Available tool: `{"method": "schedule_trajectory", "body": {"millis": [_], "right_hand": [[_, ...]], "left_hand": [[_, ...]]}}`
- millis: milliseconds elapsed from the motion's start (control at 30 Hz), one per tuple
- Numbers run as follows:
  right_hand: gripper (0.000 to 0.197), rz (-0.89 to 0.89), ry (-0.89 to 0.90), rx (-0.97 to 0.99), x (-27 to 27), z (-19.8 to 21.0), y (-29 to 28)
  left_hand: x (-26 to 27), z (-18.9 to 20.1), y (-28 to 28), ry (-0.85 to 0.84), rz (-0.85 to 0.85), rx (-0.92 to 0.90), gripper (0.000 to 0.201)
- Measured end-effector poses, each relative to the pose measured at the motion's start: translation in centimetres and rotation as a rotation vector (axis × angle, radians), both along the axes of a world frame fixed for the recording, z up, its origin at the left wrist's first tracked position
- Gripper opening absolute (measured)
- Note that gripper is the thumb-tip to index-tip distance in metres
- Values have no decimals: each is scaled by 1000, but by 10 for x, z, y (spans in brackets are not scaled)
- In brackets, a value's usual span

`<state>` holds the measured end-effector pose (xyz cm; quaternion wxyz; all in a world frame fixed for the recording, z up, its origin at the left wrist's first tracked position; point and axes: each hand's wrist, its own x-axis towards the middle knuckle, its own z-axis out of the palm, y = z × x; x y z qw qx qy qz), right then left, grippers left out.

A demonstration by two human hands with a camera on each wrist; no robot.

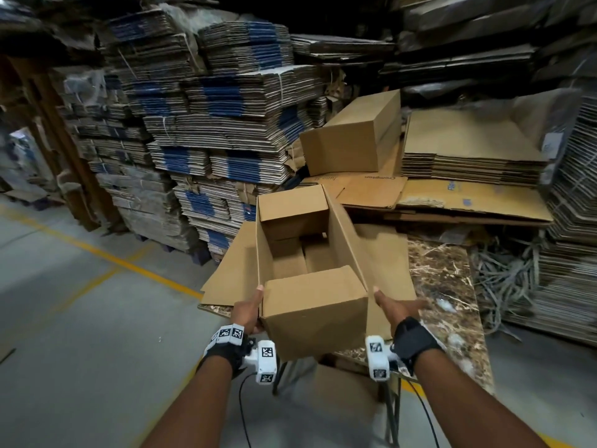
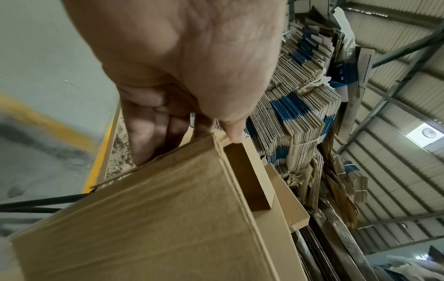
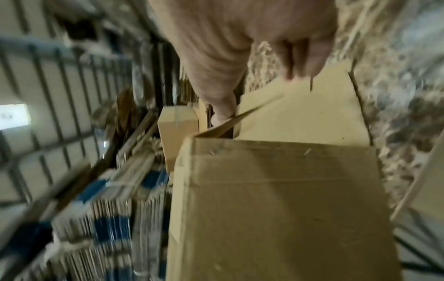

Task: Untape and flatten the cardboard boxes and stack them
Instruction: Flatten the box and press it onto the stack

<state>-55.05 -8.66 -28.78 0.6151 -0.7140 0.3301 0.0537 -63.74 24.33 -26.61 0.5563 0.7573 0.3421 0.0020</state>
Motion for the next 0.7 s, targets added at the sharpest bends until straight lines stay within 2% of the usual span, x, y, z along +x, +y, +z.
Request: {"method": "schedule_trajectory", "body": {"millis": [33, 67, 100, 133, 233, 333, 467, 600, 700], "right_hand": [[94, 95, -17, -178, -4, 3, 2], [70, 179, -68, -306, -6, 8, 5], [48, 245, -148, -320, -14, 20, 12], [42, 314, -233, -290, -17, 24, 19], [49, 479, -303, -75, -31, 35, 38], [48, 592, -312, -123, -24, 29, 39], [65, 573, -233, -143, -7, 22, 28], [91, 416, -111, -188, 0, 30, 35], [108, 374, -193, -162, 4, 41, 34]], "left_hand": [[0, -1, 0, 3, -2, 10, 77], [0, -2, 0, 4, -3, 16, 78], [-1, -1, -1, 10, -6, 18, 79], [-1, 0, -2, 16, -12, 19, 80], [-3, 5, -3, 28, -29, 22, 80], [-6, 8, -3, 15, -61, -4, 73], [-3, 4, -5, -33, -102, -137, 67], [-5, -3, -20, -46, -120, -308, 60], [-8, 1, -38, -47, -200, -398, 52]]}}
